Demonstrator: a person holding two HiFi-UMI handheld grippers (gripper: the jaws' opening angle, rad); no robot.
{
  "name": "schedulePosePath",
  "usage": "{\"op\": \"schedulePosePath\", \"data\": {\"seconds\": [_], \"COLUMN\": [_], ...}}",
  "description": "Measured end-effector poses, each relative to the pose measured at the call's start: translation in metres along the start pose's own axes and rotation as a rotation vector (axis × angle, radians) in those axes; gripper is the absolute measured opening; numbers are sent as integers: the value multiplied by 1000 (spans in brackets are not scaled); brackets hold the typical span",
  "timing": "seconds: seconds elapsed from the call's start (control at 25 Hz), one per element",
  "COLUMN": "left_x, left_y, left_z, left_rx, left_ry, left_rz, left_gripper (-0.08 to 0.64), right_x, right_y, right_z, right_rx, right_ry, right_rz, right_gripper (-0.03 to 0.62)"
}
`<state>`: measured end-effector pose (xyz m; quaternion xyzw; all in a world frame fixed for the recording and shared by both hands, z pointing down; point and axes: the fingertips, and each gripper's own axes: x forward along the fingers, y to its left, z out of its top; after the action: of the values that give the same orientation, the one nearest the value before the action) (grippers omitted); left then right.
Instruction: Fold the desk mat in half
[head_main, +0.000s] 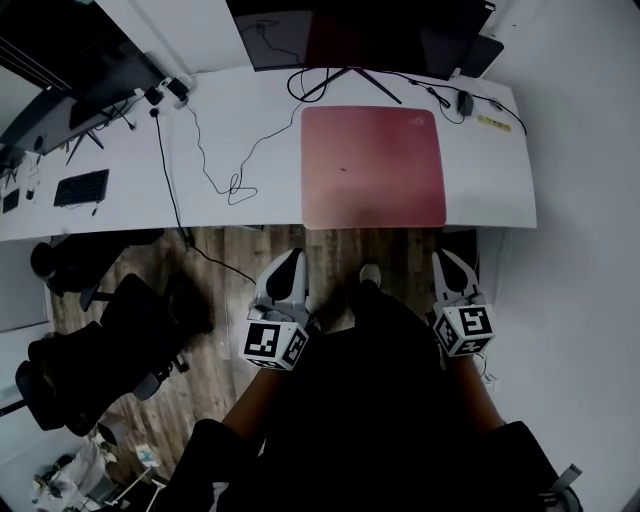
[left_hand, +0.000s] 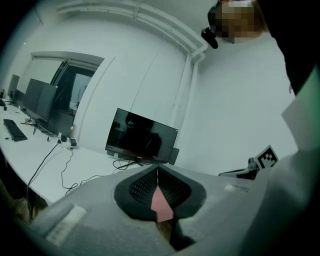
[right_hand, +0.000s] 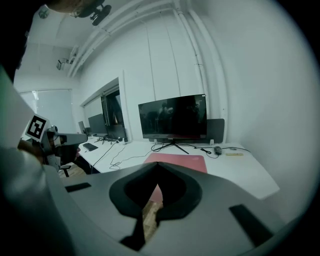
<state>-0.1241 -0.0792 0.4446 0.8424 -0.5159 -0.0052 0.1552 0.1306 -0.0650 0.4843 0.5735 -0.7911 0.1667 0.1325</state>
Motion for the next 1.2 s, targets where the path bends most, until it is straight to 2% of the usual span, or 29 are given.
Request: {"op": "schedulePosePath", "data": {"seconds": [0.12,0.28,0.32,0.6,0.72,0.92,1.2], "left_x": [25,56,62,95,99,100,102], "left_y": [-14,-32,-34,-29,-23,-15,22], "left_z": [7,11,10,-5,-8,-18,-50], "left_rx": [15,94,94,-32,-21,71,53], "left_ry": [-16,1,8,54,66,130,212], "left_rz": [13,29,34,129,169,176,182], "left_gripper": [21,21,21,21,21,21,21], "right_x": [12,26,28,43,55,72,96], "right_y": [-32,-66,-73,-112,-120,-121,-103], "right_z": [7,15,15,13,10,12,11], "right_rx": [21,35,37,51,50,63,89], "right_ry": [7,2,3,26,36,47,73], "right_rz": [0,12,15,60,82,89,86], "right_gripper": [-2,-2,-2,-2,-2,-2,-2]}}
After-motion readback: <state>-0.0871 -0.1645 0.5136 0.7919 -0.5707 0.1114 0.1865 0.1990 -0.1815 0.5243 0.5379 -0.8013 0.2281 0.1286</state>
